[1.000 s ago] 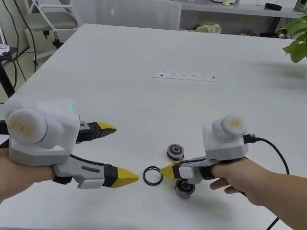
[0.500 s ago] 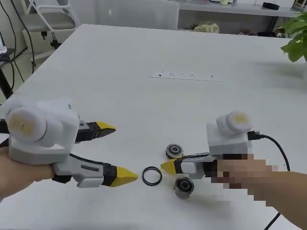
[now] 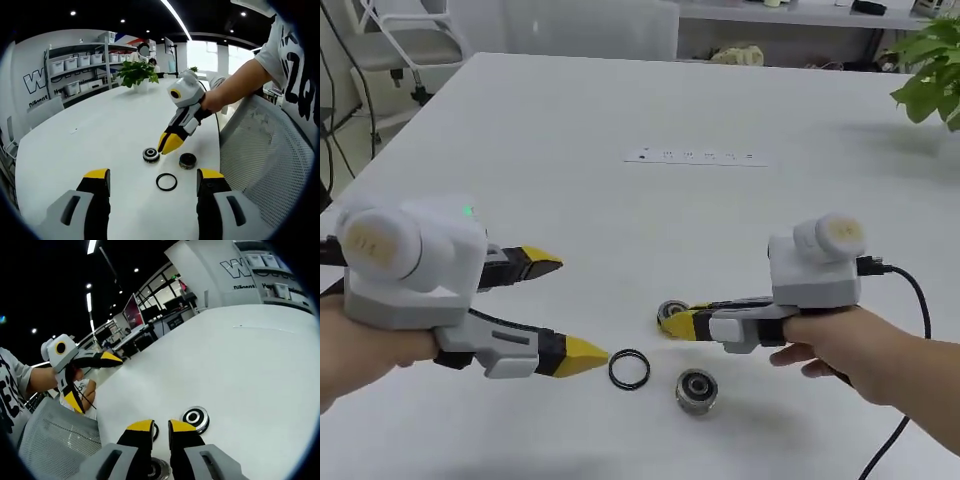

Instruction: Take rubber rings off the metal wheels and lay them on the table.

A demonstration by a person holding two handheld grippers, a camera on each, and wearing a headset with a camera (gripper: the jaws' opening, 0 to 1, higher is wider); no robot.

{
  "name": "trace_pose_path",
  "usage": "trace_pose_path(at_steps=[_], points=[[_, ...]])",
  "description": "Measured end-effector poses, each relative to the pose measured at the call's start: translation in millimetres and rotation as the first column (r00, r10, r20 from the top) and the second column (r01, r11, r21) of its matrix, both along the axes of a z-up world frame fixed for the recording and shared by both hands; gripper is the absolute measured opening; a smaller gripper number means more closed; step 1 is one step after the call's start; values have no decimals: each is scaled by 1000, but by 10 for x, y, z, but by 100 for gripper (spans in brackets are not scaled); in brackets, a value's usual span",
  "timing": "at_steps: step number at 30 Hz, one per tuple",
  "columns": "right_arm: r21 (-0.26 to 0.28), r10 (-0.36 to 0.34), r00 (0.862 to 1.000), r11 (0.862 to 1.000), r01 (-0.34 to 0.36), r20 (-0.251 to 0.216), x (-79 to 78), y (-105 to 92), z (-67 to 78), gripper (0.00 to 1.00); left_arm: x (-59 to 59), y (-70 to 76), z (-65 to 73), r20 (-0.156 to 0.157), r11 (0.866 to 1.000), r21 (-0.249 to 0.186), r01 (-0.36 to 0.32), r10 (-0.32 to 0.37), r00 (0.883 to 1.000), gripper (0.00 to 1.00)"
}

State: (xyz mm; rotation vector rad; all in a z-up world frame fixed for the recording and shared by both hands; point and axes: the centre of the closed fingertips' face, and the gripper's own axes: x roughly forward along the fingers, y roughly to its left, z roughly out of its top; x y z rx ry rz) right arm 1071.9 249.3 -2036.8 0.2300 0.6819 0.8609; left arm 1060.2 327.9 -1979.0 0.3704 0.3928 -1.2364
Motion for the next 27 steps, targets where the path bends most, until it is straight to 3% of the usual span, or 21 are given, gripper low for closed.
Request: trace_pose_path(at_steps=[16, 27], points=[[-51, -21, 996, 998, 25, 90, 92, -297, 51, 18, 199, -191, 3, -42, 1000, -24, -3, 2, 999, 64], [-141, 47, 989, 990, -28, 140, 135, -401, -73, 23, 330, -359, -22, -61, 1000, -26, 6, -8, 998, 59]])
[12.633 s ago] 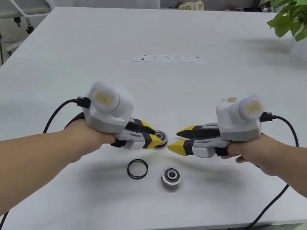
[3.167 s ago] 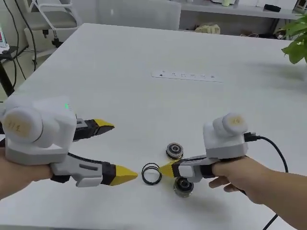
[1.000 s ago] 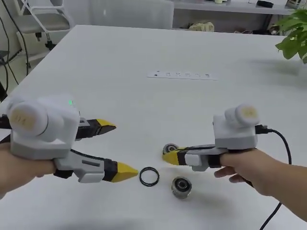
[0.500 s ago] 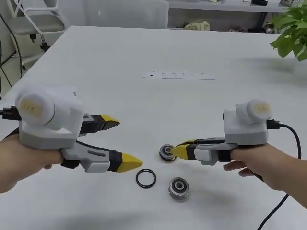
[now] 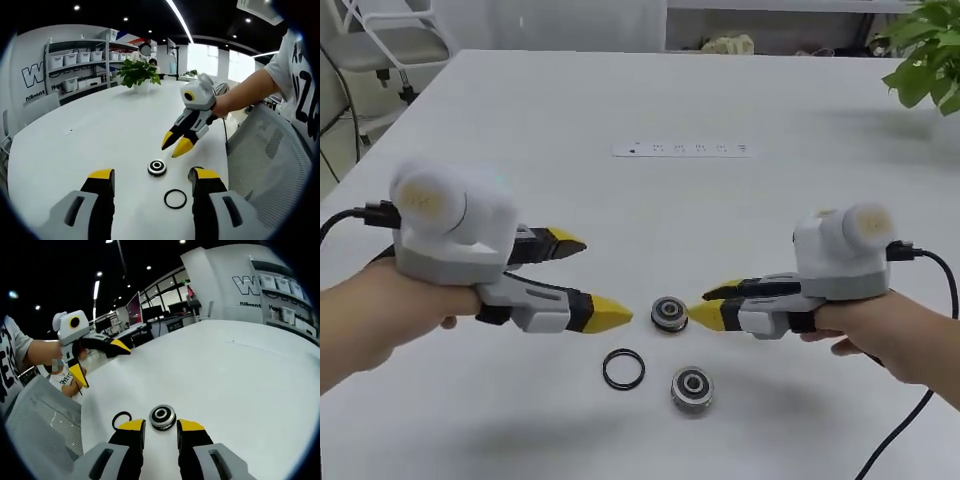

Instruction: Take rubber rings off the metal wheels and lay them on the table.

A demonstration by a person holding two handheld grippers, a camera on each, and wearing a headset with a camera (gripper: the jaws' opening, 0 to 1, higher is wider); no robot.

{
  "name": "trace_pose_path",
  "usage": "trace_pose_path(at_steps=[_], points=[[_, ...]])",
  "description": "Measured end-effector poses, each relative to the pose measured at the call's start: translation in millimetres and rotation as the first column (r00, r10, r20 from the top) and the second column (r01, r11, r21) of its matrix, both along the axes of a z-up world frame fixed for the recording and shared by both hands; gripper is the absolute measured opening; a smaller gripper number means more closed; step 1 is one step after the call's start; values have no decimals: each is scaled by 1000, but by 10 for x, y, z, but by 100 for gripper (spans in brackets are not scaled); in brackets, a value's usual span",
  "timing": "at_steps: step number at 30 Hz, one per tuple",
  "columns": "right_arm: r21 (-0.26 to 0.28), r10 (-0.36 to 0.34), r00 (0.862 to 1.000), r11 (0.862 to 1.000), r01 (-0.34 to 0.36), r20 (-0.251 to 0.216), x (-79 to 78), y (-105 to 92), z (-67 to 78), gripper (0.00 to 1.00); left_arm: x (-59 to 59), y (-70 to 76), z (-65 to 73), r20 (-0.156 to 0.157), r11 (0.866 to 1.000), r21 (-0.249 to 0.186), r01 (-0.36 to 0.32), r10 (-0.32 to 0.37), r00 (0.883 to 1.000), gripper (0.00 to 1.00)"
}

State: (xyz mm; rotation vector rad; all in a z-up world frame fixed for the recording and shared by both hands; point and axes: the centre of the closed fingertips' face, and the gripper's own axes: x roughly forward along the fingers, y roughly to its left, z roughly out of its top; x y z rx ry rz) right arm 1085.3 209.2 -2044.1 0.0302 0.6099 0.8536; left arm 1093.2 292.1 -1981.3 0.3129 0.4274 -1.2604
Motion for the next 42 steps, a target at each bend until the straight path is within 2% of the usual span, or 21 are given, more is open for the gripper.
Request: trace_pose_path(at_steps=[6, 14, 24, 29, 42], points=[[-43, 38, 999, 998, -38, 14, -3, -4, -83, 23, 42, -99, -50, -14, 1000, 1, 6, -6, 1000, 56], [-76, 67, 998, 995, -66, 10, 12, -27, -197, 22, 50, -204, -210, -37, 999, 28, 32, -31, 999, 50], [-84, 84, 996, 993, -83, 4, 56, 6, -271, 21, 56, -319, -393, -64, 997, 60, 56, -52, 997, 46], [-88, 95, 995, 992, -94, 6, 66, 47, -287, 19, 56, -381, -443, -83, 996, 59, 65, -60, 995, 45], [-93, 111, 994, 990, -110, 5, 82, 85, -345, 17, 32, -515, -638, -105, 990, 90, 105, -95, 990, 36]])
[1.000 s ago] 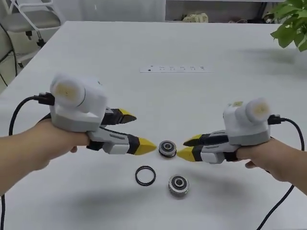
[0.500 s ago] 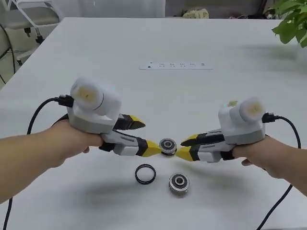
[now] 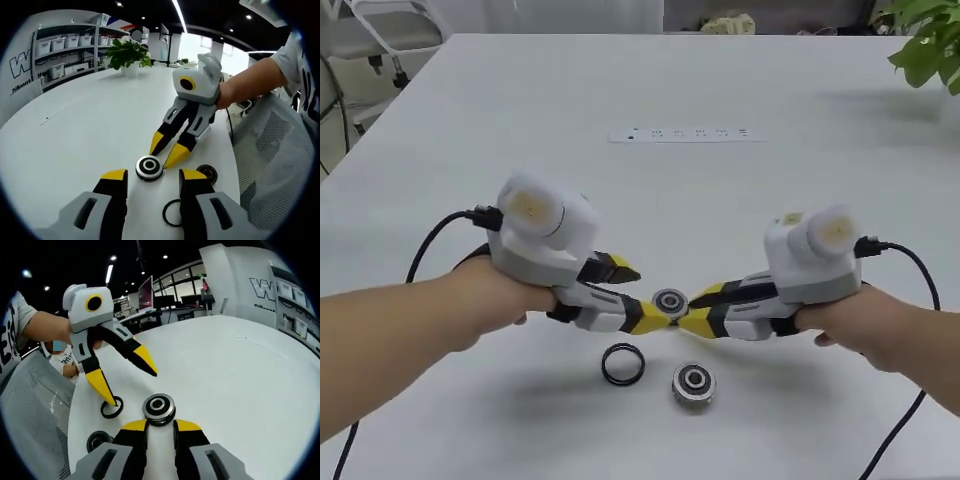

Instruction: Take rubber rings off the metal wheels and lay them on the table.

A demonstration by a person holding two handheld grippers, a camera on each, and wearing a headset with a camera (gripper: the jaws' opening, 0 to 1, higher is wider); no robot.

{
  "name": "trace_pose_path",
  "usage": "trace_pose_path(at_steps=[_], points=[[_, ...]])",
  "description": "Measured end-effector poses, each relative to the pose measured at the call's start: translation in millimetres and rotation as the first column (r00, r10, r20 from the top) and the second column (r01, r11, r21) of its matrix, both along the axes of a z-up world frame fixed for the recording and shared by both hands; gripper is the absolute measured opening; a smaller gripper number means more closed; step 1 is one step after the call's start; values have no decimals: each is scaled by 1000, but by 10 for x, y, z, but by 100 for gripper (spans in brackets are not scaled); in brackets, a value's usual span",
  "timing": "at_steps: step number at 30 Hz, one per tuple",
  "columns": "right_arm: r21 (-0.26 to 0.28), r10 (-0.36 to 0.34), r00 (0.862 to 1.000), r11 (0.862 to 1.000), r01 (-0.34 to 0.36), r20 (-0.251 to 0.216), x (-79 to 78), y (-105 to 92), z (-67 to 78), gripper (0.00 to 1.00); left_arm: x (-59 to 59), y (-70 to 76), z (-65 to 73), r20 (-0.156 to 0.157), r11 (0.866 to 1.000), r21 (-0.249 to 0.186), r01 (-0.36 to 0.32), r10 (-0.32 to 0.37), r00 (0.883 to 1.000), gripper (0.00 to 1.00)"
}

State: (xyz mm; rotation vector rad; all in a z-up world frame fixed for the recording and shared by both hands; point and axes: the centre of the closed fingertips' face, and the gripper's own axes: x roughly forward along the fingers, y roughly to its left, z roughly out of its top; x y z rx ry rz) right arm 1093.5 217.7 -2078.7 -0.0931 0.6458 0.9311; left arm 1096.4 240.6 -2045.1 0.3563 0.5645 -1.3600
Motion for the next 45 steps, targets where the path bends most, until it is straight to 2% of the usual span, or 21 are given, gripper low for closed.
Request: trace_pose_path(at_steps=[6, 16, 22, 28, 33, 36, 39, 45], points=[[2, 5, 1000, 1000, -5, 6, 2, 6, 4, 16, -40, -90, -34, -6, 1000, 10, 19, -19, 1000, 34], [10, 0, 1000, 1000, 0, 16, 1, 12, 3, 15, -4, -177, -123, -3, 998, 42, 39, -39, 999, 27], [19, -11, 1000, 1000, 11, 20, 5, 9, 1, 14, -25, -192, -145, -6, 998, 49, 48, -48, 999, 23], [14, -9, 1000, 1000, 9, 22, 10, 11, -3, 14, 31, -197, -145, 0, 998, 44, 35, -35, 999, 18], [5, -3, 1000, 1000, 3, 28, 18, 8, -5, 13, 122, -198, -150, 19, 998, 55, 1, -2, 1000, 9], [-4, 1, 999, 1000, 0, 35, 23, 9, -6, 13, 124, -193, -154, 33, 998, 65, 6, -9, 999, 8], [-3, -4, 999, 1000, 4, 35, 26, 9, -4, 13, 111, -200, -151, 83, 996, 84, 30, -37, 996, 8], [2, -16, 999, 1000, 16, 37, 26, 12, -3, 13, 119, -199, -157, 91, 996, 86, 12, -19, 996, 8]])
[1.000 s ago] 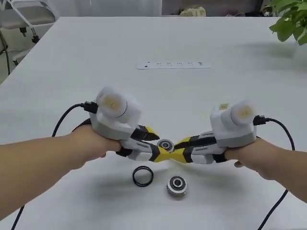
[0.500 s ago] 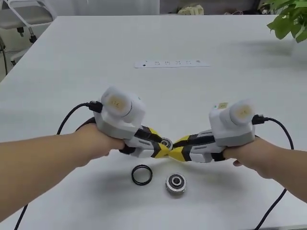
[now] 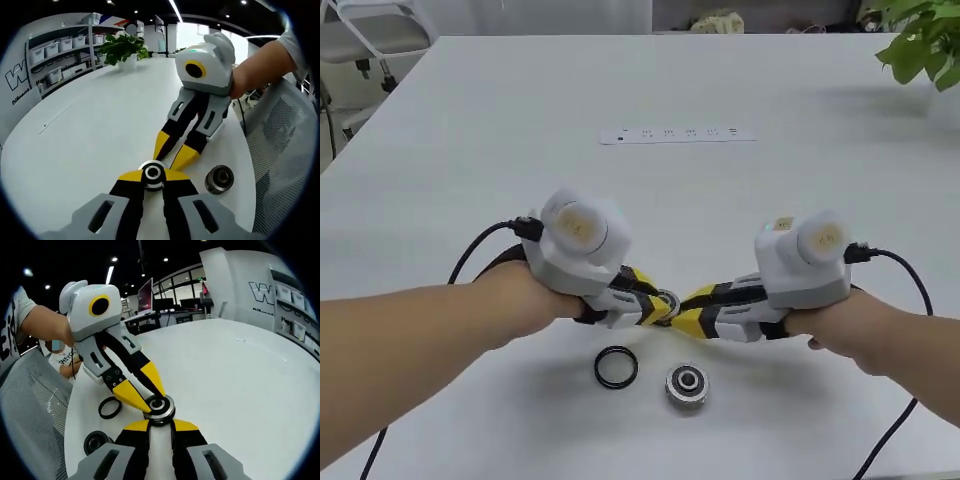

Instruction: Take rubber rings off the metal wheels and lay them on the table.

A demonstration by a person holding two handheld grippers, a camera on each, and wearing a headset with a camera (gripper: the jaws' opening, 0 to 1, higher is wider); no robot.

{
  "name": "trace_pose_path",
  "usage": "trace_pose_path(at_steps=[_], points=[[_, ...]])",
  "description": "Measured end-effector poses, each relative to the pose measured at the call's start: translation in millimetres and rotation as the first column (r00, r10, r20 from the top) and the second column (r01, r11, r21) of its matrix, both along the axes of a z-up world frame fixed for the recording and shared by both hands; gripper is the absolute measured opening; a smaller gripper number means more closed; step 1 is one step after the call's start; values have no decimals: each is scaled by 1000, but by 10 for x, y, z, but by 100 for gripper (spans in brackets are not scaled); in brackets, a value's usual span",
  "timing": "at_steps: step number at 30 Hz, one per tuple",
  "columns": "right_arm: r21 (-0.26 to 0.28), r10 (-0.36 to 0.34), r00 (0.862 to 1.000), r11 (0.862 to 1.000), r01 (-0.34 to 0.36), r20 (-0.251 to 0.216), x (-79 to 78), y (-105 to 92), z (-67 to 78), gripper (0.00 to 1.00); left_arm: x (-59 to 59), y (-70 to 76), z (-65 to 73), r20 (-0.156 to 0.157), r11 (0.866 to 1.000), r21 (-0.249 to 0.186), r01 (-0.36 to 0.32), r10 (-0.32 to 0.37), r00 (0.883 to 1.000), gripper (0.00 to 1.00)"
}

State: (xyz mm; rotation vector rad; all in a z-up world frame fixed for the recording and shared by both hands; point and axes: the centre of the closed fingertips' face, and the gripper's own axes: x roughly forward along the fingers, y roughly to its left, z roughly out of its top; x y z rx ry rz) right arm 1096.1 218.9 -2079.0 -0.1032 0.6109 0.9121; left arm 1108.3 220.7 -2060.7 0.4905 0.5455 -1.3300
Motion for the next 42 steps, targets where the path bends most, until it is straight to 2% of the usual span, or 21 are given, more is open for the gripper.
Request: trace_pose_path(at_steps=[6, 9, 10, 14, 26, 27, 31, 39, 42], points=[[2, -13, 1000, 1000, 13, -4, -9, -6, -2, 11, -4, 1, -2, -2, 1000, -6, -7, 7, 1000, 8], [-3, -18, 1000, 1000, 18, -16, -25, -29, -20, 0, 0, 4, -7, 8, 1000, 3, -2, 2, 1000, 7], [4, -21, 999, 1000, 21, -29, -43, -26, -22, 0, -9, 5, -8, 7, 1000, 3, -1, 1, 1000, 7], [4, -24, 999, 1000, 24, -24, -43, -24, -12, 0, -19, 10, -8, 4, 1000, -4, -6, 6, 1000, 7], [30, -44, 997, 998, 46, -62, -64, -48, -7, 0, -69, -3, -12, 2, 999, -11, -49, 49, 999, 7], [35, -49, 996, 998, 51, -70, -67, -59, -5, 0, -74, -10, -15, 11, 999, -10, -46, 46, 999, 7], [44, -51, 995, 998, 55, -85, -81, -73, -12, 0, -81, -15, -9, 8, 999, -22, -36, 36, 999, 7], [53, -54, 995, 997, 59, -86, -79, -70, -12, 0, -82, -17, -6, 10, 999, -38, -13, 14, 1000, 7], [61, -58, 994, 996, 63, -88, -74, -78, -14, 0, -78, -16, -8, 8, 998, -56, -26, 26, 1000, 7]])
